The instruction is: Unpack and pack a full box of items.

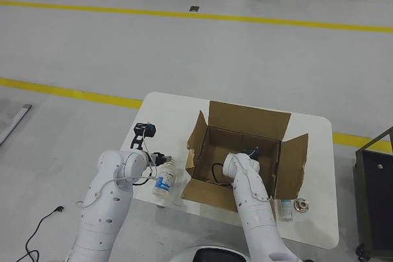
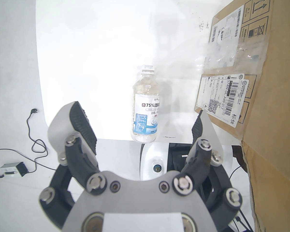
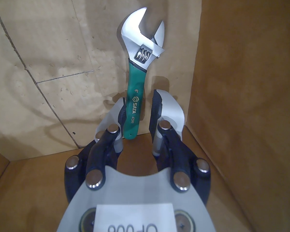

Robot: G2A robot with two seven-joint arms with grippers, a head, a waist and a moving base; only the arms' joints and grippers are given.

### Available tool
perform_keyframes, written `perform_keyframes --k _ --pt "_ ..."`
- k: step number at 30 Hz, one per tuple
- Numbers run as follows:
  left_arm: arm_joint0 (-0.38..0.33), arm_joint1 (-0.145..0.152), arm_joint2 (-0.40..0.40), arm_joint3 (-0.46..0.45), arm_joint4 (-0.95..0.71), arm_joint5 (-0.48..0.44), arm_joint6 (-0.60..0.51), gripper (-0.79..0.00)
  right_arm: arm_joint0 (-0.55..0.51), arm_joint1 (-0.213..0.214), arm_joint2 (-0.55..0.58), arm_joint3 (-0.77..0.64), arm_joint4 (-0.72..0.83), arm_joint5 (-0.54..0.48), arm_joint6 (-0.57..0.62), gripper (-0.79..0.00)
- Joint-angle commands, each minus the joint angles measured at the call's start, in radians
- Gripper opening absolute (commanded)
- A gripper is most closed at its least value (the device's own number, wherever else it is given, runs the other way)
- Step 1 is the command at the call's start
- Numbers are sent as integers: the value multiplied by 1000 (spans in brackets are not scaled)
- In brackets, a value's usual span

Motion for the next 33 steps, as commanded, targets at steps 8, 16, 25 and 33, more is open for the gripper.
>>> perform_keyframes --k 8,16,25,33 --pt "0 0 0 0 0 0 0 0 31 -11 39 52 -23 14 -14 -579" --pt "0 0 0 0 0 0 0 0 40 -16 34 58 -31 13 -13 -785" --pt "0 0 0 0 0 0 0 0 18 -9 -30 29 -16 -6 1 -785" --pt "0 0 0 0 0 0 0 0 -29 5 -80 -70 -29 -32 32 -613"
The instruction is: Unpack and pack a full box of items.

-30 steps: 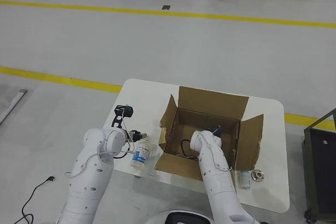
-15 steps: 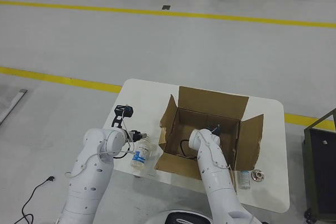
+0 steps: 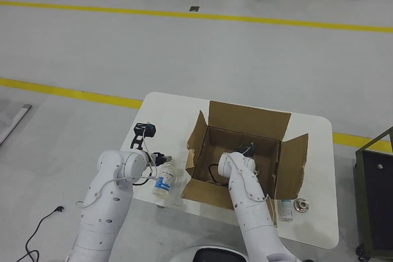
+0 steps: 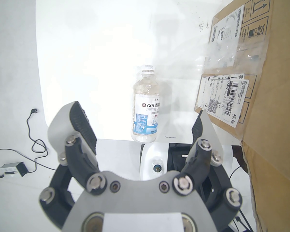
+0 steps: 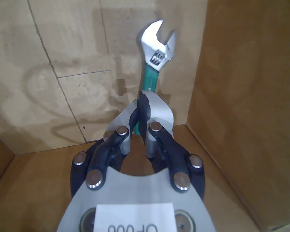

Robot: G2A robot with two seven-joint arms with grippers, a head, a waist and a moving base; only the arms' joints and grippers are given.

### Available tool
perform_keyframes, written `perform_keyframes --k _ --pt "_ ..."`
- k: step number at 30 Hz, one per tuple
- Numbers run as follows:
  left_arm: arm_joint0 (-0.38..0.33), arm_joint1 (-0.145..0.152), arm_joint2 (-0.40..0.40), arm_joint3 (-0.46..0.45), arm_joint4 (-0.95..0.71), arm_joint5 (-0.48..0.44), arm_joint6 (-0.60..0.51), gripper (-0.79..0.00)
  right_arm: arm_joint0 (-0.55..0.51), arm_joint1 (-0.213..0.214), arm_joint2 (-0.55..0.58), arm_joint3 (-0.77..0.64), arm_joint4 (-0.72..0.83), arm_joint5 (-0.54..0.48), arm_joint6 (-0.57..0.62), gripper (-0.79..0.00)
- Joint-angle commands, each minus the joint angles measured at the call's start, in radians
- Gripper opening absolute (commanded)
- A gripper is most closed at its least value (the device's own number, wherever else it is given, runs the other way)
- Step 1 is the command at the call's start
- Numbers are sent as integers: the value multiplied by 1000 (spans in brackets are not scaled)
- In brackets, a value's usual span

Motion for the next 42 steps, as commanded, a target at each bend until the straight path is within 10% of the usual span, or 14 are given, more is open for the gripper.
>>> perform_keyframes --k 1,6,42 --pt "0 0 0 0 0 0 0 0 -12 5 2 -20 -10 -10 10 -600" --pt "0 0 0 0 0 0 0 0 -25 11 8 -37 -30 -30 30 -502" --pt "0 0 0 0 0 0 0 0 12 6 21 80 74 -13 -95 -453"
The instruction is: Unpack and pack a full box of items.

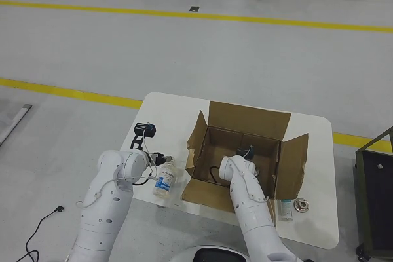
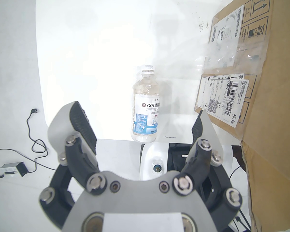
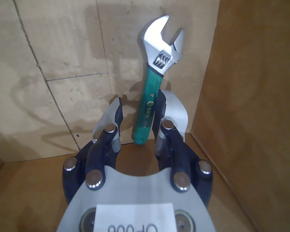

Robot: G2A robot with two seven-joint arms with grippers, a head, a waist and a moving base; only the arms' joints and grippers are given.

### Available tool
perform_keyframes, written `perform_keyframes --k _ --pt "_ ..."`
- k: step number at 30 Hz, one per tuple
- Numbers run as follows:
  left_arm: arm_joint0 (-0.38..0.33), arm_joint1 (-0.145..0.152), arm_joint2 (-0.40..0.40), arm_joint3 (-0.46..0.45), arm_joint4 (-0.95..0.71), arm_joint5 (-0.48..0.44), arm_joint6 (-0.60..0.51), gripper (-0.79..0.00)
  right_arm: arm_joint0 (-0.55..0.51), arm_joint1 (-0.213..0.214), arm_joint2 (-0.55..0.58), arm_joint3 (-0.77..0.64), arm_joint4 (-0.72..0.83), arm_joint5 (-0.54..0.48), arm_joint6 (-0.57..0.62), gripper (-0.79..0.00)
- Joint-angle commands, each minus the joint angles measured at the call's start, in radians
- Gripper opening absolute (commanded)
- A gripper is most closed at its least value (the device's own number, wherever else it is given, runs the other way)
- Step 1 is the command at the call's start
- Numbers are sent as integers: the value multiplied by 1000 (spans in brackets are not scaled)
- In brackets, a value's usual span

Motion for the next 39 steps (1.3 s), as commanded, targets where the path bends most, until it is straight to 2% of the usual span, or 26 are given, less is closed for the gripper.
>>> perform_keyframes --k 1,9,19,39 --pt "0 0 0 0 0 0 0 0 -2 0 -2 -5 14 -6 -6 -449" --pt "0 0 0 0 0 0 0 0 -12 3 -12 -28 37 -9 -9 -437" --pt "0 0 0 0 0 0 0 0 -63 18 -24 -137 32 -7 49 -416" --pt "0 0 0 0 0 0 0 0 -36 32 2 -59 101 -27 -42 -388"
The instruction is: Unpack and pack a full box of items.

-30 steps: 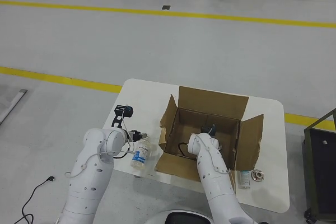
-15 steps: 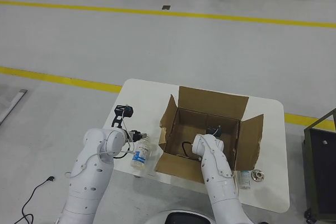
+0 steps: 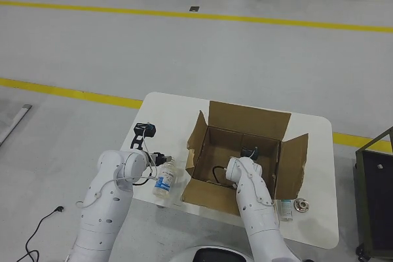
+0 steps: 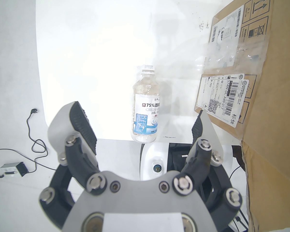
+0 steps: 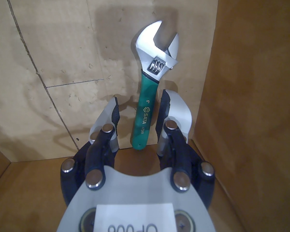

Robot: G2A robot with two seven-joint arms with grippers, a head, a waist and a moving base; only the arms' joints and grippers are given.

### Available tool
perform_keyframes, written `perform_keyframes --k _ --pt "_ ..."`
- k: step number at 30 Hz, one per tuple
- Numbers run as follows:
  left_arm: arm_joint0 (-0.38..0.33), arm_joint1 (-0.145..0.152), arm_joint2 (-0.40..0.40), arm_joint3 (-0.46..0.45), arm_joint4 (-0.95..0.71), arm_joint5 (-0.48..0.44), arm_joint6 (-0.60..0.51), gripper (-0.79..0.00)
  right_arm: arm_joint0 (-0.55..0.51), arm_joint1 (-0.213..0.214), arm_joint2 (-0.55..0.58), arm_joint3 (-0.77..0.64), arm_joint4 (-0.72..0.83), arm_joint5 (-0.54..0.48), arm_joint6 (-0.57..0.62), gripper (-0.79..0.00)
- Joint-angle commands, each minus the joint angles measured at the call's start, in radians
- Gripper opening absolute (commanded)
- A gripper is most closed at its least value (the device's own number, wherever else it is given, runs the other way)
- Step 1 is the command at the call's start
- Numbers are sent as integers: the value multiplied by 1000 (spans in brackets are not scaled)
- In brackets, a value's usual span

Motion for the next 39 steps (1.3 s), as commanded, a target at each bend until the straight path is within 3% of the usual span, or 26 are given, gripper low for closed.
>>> perform_keyframes --k 1,14,22,31,39 --pt "0 0 0 0 0 0 0 0 3 1 0 7 13 -7 -11 -385" --pt "0 0 0 0 0 0 0 0 13 4 -7 33 80 -29 -56 -311" --pt "0 0 0 0 0 0 0 0 5 5 -16 22 119 -35 -73 -394" --pt "0 0 0 0 0 0 0 0 -3 8 -20 6 190 -71 -115 -416" --pt "0 0 0 0 0 0 0 0 -2 11 -44 -1 164 -44 -88 -409"
